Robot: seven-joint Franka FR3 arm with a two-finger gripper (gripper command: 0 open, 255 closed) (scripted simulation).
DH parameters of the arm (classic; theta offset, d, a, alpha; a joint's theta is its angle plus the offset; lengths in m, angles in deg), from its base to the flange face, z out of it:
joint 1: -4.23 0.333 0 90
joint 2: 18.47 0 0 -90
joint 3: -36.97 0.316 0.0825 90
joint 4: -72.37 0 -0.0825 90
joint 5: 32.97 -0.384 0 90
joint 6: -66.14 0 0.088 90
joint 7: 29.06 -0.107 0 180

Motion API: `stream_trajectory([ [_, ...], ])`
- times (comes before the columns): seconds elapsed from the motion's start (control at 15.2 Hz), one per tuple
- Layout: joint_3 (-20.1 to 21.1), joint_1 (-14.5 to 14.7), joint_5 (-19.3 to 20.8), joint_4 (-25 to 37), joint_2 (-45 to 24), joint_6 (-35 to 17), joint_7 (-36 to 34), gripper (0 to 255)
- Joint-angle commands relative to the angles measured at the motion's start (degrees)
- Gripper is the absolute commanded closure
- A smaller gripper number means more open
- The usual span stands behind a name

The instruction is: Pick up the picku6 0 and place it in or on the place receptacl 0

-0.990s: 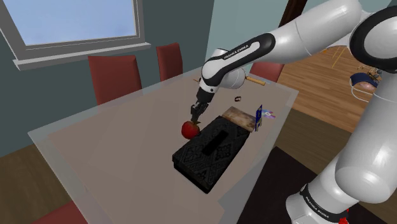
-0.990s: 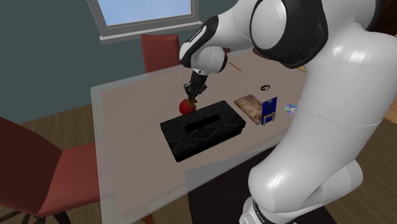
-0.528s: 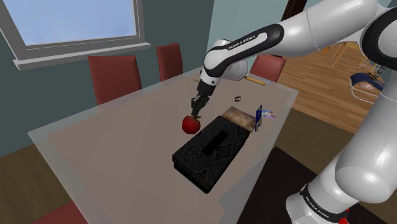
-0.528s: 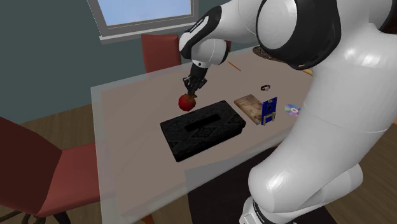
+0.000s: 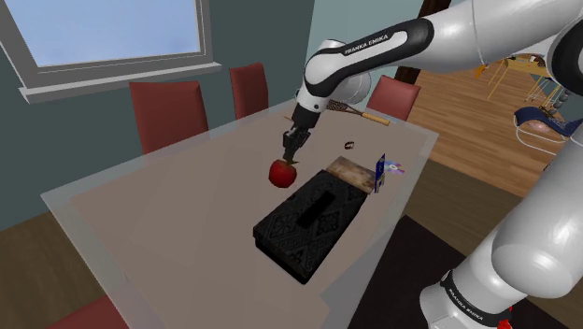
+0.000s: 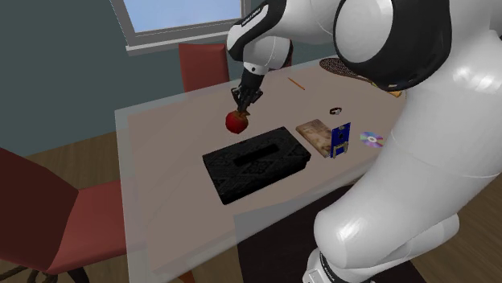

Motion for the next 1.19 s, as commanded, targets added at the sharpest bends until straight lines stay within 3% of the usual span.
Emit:
stream_trajectory([
  [0.0,0.0,0.1,0.3,0.7,0.8,1.4,-0.7,255],
  [0.33,-0.1,-0.1,0.8,2.6,2.4,4.7,-1.8,255],
  [1.12,-3.5,-2.0,-1.4,-18.5,29.8,12.8,2.7,255],
])
